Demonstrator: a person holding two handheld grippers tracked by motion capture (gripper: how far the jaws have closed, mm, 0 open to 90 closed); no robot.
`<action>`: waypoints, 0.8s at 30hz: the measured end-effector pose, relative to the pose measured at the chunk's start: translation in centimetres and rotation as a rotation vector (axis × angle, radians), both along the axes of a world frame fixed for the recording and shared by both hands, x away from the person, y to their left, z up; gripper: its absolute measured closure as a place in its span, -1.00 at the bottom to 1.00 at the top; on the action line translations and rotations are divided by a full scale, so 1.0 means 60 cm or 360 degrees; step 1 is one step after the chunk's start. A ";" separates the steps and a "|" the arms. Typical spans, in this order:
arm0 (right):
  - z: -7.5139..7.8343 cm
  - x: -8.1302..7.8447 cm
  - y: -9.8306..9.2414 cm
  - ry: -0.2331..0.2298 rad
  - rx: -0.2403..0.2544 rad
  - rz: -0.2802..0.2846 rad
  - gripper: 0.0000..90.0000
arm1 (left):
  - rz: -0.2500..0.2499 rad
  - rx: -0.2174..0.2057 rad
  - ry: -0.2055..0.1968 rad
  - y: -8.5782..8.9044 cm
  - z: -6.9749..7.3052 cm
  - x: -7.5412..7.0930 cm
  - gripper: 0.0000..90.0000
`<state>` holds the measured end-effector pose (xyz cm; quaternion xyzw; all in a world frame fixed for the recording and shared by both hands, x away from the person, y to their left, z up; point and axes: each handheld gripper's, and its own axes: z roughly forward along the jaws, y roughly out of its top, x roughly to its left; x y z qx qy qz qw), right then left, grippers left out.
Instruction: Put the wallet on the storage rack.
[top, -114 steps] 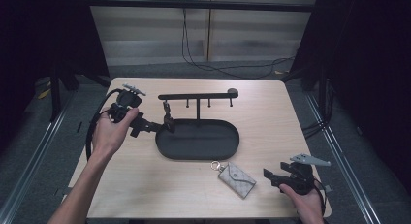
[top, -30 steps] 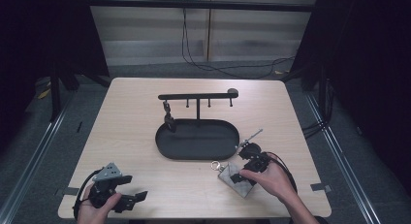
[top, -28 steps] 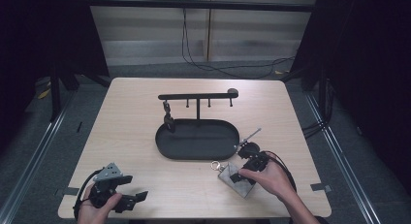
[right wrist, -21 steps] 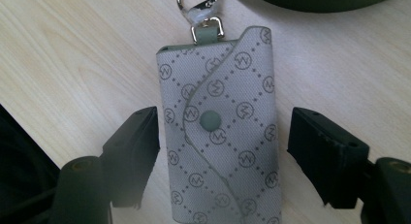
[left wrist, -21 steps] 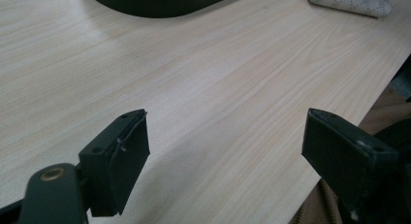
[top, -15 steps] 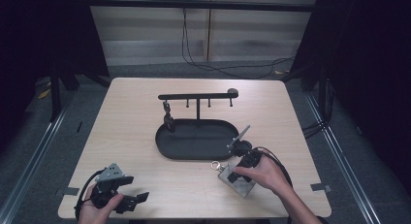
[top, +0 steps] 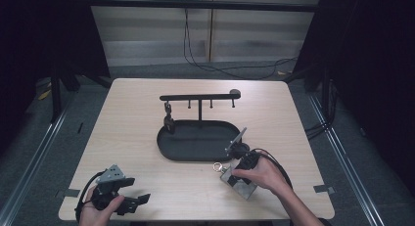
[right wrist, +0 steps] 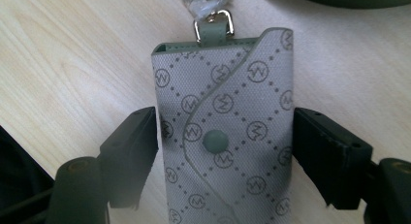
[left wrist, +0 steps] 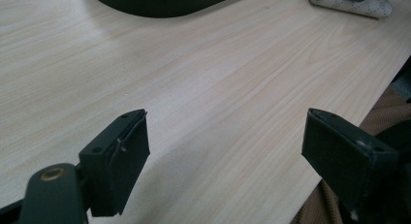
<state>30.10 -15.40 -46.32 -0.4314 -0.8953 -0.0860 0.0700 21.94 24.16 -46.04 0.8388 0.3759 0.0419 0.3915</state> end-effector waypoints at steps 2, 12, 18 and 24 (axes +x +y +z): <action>-0.004 0.000 0.003 0.0005 -0.0012 0.0013 -0.43 | -0.0001 0.0001 -0.0001 0.000 0.000 0.000 -0.62; -0.008 -0.001 0.009 -0.0005 -0.0044 0.0034 -0.38 | 0.0000 0.0000 0.0003 0.000 0.000 0.001 -0.62; -0.003 -0.001 0.011 -0.0009 -0.0062 0.0034 -0.27 | 0.0002 0.0003 0.0005 0.001 -0.001 0.001 -0.62; 0.001 -0.002 0.017 -0.0014 -0.0099 0.0042 -0.24 | -0.0004 -0.0002 0.0010 0.002 0.000 0.001 -0.62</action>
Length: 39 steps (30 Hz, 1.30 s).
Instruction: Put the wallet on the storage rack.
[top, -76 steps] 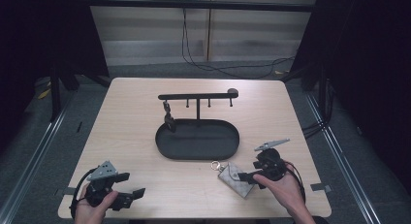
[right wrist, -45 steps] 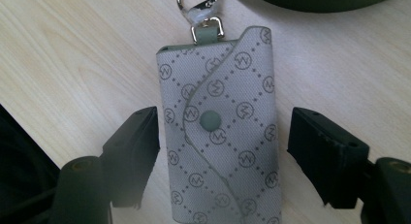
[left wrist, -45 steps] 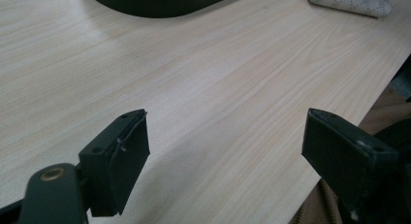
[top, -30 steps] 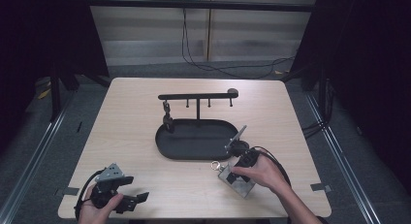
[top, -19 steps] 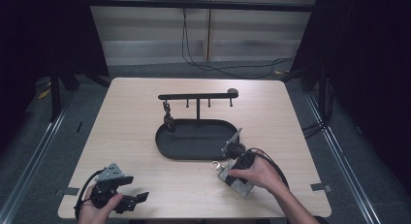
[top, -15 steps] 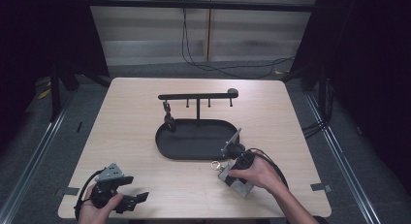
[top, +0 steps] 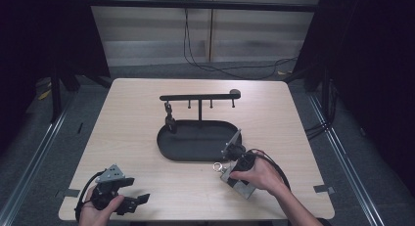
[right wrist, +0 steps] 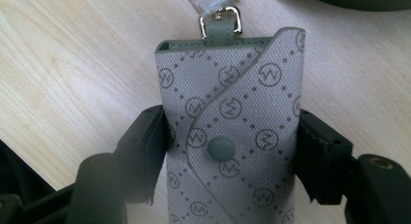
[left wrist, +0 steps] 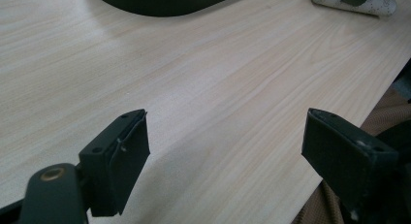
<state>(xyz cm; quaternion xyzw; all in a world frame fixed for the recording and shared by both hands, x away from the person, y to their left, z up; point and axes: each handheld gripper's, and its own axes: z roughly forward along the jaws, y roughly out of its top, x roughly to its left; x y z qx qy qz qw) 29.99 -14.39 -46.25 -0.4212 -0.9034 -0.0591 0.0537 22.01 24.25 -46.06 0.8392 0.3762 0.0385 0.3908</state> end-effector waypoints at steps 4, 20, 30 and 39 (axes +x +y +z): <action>0.006 0.000 0.000 0.0000 -0.0019 -0.0001 -0.23 | 0.0001 0.0000 0.0001 0.001 0.000 0.000 -0.62; 0.032 -0.002 0.010 0.0006 -0.0113 0.0053 -0.23 | 0.0010 0.0003 0.0002 0.000 -0.001 0.000 -0.62; 0.049 -0.002 0.006 0.0002 -0.0131 0.0044 -0.23 | 0.0009 -0.0004 0.0004 0.002 0.000 0.001 -0.62; 0.068 -0.002 -0.001 -0.0013 -0.0135 0.0032 -0.23 | 0.0023 -0.0011 0.0007 0.004 0.000 0.002 -0.62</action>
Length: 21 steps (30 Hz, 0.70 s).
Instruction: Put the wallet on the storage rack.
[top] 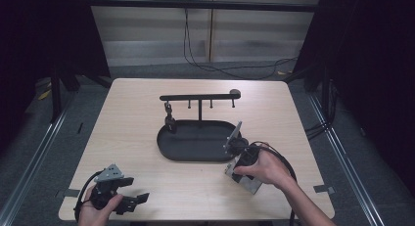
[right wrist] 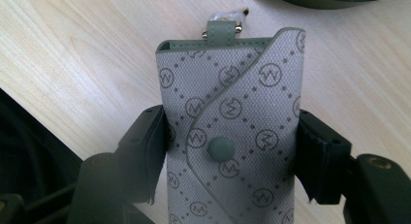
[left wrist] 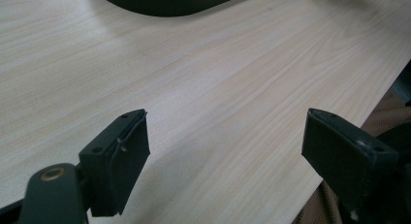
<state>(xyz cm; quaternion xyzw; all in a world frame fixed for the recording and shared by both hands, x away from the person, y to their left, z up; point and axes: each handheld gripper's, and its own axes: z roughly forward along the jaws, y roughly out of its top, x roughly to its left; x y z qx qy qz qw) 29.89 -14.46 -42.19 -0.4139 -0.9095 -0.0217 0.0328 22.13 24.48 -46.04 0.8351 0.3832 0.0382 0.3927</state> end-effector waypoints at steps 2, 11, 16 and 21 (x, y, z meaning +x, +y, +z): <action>0.004 0.000 -0.003 0.0001 0.0004 0.0003 -0.23 | -0.0002 -0.0007 0.0008 0.001 0.000 0.000 -0.62; 0.021 0.007 -0.013 -0.0009 0.0015 -0.0024 -0.23 | 0.0007 -0.0034 0.0010 0.003 0.000 0.003 -0.62; 0.034 0.011 -0.018 -0.0028 0.0019 -0.0021 -0.23 | 0.0004 -0.0036 0.0020 0.004 0.000 0.004 -0.62; 0.042 0.017 -0.018 -0.0028 0.0015 -0.0028 -0.23 | 0.0010 -0.0040 0.0035 0.005 -0.004 0.005 -0.62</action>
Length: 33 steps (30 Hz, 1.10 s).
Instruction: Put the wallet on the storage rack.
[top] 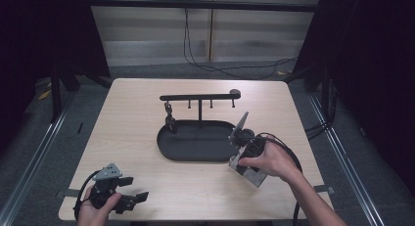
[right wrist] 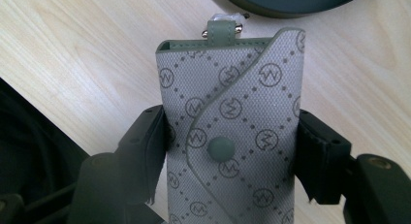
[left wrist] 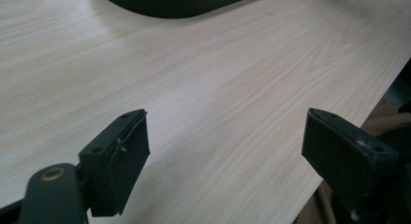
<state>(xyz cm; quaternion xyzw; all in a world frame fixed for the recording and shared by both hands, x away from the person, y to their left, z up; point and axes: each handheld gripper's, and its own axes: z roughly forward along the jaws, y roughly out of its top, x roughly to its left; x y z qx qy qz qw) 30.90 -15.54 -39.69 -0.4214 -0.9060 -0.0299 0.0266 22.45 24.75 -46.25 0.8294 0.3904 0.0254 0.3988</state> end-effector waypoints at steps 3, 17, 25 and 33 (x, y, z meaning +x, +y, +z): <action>0.007 0.006 0.000 -0.0007 0.0006 -0.0002 -0.23 | -0.0013 -0.0025 -0.0006 0.000 0.001 0.000 -0.62; 0.035 0.023 -0.023 -0.0080 0.0036 -0.0103 -0.23 | -0.0061 -0.0065 -0.0026 -0.001 0.006 -0.003 -0.62; 0.040 0.042 -0.029 -0.0104 0.0068 -0.0171 -0.23 | -0.0088 -0.0073 -0.0034 -0.001 0.007 -0.005 -0.62; 0.039 0.057 -0.035 -0.0110 0.0110 -0.0223 -0.23 | -0.0080 -0.0077 -0.0024 0.000 0.006 -0.004 -0.62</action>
